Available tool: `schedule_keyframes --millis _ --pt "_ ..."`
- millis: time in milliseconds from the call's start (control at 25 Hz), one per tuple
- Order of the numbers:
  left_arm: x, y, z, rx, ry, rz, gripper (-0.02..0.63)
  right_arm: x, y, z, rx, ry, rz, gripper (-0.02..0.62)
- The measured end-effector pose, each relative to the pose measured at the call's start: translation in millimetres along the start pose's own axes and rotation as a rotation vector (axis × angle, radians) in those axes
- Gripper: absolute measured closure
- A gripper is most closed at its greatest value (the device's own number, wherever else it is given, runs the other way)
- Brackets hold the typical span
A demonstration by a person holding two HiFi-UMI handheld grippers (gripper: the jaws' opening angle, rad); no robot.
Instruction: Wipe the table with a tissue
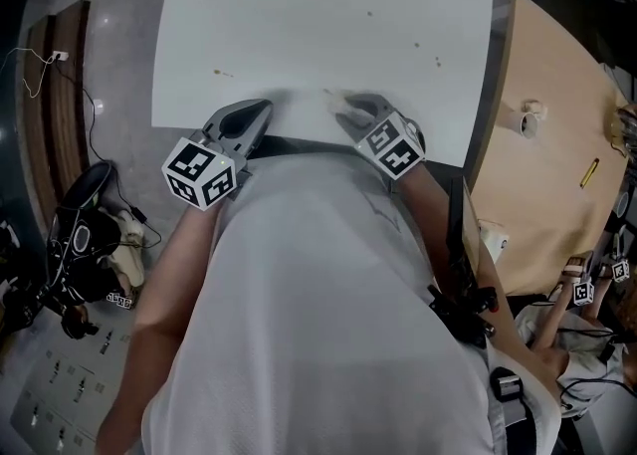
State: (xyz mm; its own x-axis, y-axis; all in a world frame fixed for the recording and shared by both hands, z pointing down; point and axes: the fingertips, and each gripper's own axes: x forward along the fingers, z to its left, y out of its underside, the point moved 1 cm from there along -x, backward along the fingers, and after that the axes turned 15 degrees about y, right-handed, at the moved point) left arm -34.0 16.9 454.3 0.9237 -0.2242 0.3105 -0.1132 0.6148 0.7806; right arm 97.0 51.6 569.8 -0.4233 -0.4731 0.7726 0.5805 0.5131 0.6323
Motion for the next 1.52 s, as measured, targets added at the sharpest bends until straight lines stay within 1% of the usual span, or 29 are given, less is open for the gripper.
schedule_keyframes --millis 80,160,240,400,480,520,600,680,760,840,880,920,960,1000,1080,1120,1160,1240,1320,1440,1520 --pt "-4.0 -1.4 0.1 0.001 0.0 -0.01 0.6 1.0 -3.9 -30.3 0.076 0.098 -0.009 0.463" --pt "-8.4 0.3 -0.1 0.0 0.004 -0.013 0.6 6.6 -6.3 -51.0 0.103 0.174 0.003 0.463" --pt "-12.5 1.3 0.5 0.003 0.012 -0.014 0.6 13.7 -10.1 -62.5 0.112 0.222 0.008 0.463" --pt "-23.7 -0.1 5.3 0.013 0.032 -0.019 0.6 28.2 -12.5 -73.7 0.118 0.324 0.007 0.463" --pt "-32.5 1.2 7.4 0.016 0.047 -0.014 0.6 28.0 -10.5 -70.4 0.121 0.38 -0.001 0.463" --pt "-37.8 2.4 9.4 0.015 0.055 -0.01 0.6 27.0 -9.7 -64.2 0.122 0.388 -0.009 0.463" --pt "-49.7 4.7 17.7 0.01 0.07 0.001 0.6 27.0 -12.5 -38.8 0.1 0.349 -0.026 0.463" --pt "-61.6 6.9 27.5 0.007 0.092 0.016 0.6 28.5 -19.9 -1.1 0.065 0.273 -0.032 0.463" --pt "-68.4 8.1 33.6 0.01 0.127 0.034 0.6 29.5 -23.9 35.9 0.052 0.2 -0.021 0.463" --pt "-67.9 8.2 35.4 0.018 0.163 0.047 0.6 27.7 -21.9 55.8 0.073 0.155 -0.009 0.463" --pt "-66.5 8.1 35.4 0.022 0.176 0.051 0.6 25.9 -20.0 56.0 0.11 0.152 -0.011 0.463" --pt "-65.6 7.6 35.6 0.026 0.186 0.053 0.6 23.7 -18.3 49.0 0.166 0.173 -0.024 0.463" --pt "-65.5 6.9 36.3 0.029 0.195 0.054 0.6 21.0 -16.7 35.2 0.236 0.223 -0.042 0.463" --pt "-66.4 6.1 37.4 0.033 0.202 0.056 0.6 17.8 -14.2 16.6 0.309 0.295 -0.054 0.463" --pt "-70.9 5.2 40.0 0.039 0.215 0.064 0.6 12.2 -4.5 -22.3 0.423 0.451 -0.028 0.463" --pt "-73.9 5.7 41.0 0.04 0.218 0.068 0.6 10.8 0.8 -38.2 0.458 0.507 -0.004 0.463" --pt "-77.2 6.7 41.9 0.04 0.219 0.071 0.6 10.9 4.2 -50.5 0.478 0.54 0.016 0.463" --pt "-83.9 9.0 43.8 0.039 0.218 0.076 0.6 14.9 3.8 -65.0 0.479 0.563 0.035 0.462" --pt "-90.6 9.9 47.2 0.041 0.215 0.079 0.6 20.1 -0.5 -68.6 0.45 0.578 0.053 0.463" --pt "-99.6 9.7 54.1 0.04 0.212 0.081 0.6 21.3 -3.3 -61.7 0.431 0.612 0.061 0.463" --pt "-102.7 10.3 58.1 0.04 0.215 0.083 0.6 23.4 -6.8 -48.9 0.405 0.599 0.041 0.463"
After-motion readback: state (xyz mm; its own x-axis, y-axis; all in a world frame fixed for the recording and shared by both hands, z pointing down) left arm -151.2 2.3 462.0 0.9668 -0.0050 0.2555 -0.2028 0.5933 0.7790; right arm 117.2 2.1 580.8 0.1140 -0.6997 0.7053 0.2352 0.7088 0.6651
